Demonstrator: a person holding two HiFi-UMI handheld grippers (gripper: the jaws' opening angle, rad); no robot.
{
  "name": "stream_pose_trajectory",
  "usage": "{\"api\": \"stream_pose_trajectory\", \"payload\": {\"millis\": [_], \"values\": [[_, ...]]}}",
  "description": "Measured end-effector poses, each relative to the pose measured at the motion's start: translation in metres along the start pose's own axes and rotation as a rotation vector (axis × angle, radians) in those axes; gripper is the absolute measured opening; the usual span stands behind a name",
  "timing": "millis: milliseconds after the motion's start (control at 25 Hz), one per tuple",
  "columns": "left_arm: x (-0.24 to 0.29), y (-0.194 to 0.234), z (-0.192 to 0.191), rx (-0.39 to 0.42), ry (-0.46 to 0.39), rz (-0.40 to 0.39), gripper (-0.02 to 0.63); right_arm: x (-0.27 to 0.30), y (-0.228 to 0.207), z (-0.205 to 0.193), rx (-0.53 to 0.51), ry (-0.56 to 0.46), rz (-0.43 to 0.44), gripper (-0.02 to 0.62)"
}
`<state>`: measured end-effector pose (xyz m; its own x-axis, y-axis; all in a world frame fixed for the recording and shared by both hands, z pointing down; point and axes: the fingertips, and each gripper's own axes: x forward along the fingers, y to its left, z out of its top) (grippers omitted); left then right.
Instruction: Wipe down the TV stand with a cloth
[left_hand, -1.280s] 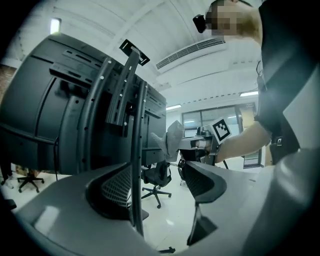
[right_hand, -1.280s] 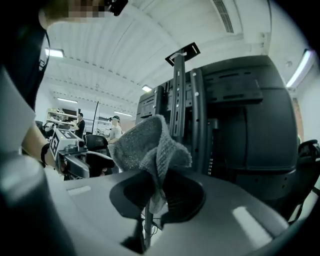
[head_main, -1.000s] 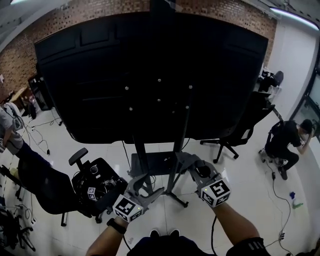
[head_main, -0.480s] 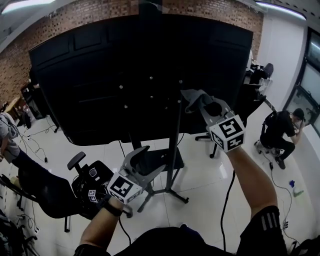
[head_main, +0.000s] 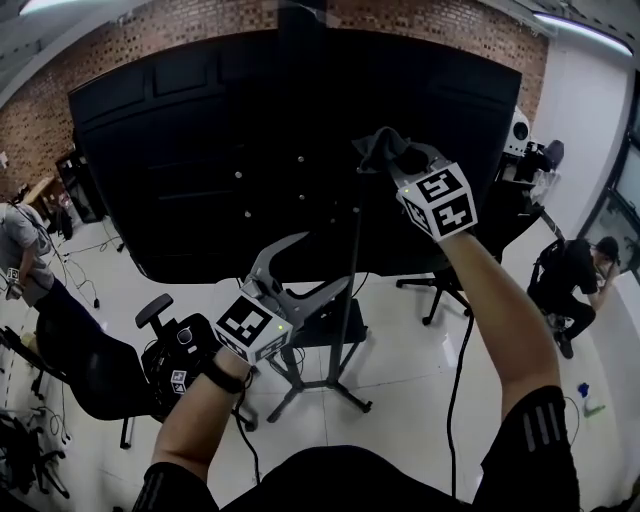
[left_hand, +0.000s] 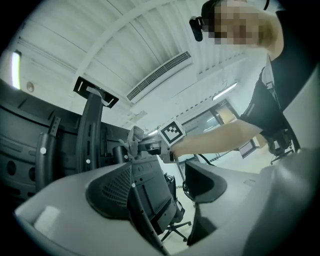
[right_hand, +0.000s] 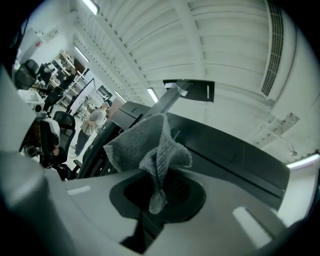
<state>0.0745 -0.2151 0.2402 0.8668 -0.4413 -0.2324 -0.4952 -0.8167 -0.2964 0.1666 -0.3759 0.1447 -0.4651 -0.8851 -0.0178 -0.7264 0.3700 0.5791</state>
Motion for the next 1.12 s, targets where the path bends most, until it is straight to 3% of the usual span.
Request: {"api": "stream_pose_trajectory", "payload": {"millis": [320, 520, 720, 1120], "values": [[0.012, 0.003, -0.023, -0.047, 0.028, 0.054, 0.350, 0.017, 0.022, -0.013, -0.115, 0.006, 0.052, 0.032], [0.012, 0.002, -0.046, -0.072, 0.062, 0.068, 0.350, 0.015, 0.051, -0.042, -0.200, 0.024, 0.106, 0.032], [0.016, 0.000, -0.069, -0.094, 0.099, 0.073, 0.350, 0.014, 0.074, -0.077, -0.171, 0.047, 0.152, 0.035], [0.011, -0.012, -0.118, -0.171, 0.156, 0.075, 0.350, 0.009, 0.110, -0.127, -0.007, 0.057, 0.216, 0.041]]}}
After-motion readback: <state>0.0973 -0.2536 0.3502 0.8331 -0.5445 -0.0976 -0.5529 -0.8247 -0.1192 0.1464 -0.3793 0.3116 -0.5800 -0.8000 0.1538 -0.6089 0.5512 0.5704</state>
